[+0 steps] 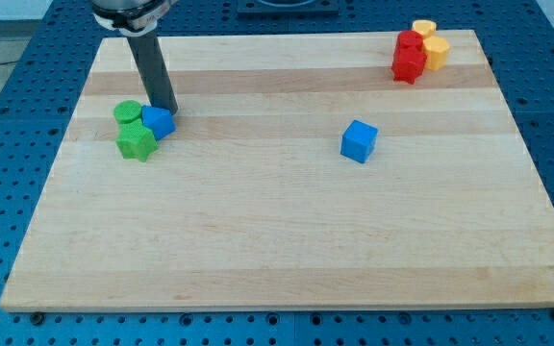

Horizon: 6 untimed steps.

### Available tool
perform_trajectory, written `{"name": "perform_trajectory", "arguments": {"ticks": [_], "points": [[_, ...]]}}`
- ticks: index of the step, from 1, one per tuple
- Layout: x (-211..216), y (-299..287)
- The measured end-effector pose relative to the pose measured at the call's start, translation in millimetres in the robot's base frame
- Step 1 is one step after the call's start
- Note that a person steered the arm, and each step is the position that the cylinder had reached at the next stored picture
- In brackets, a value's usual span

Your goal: Point your arm to the right of the blue cube

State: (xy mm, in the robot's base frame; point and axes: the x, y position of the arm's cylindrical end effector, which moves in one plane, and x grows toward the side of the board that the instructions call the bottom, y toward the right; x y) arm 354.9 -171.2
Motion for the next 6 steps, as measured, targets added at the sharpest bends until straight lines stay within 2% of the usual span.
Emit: {"name": "perform_trajectory", "arguments": {"ticks": [1, 3, 4, 5, 6], "points": [[-5, 48], [-6, 214], [11, 291], [50, 331], [64, 300]]}}
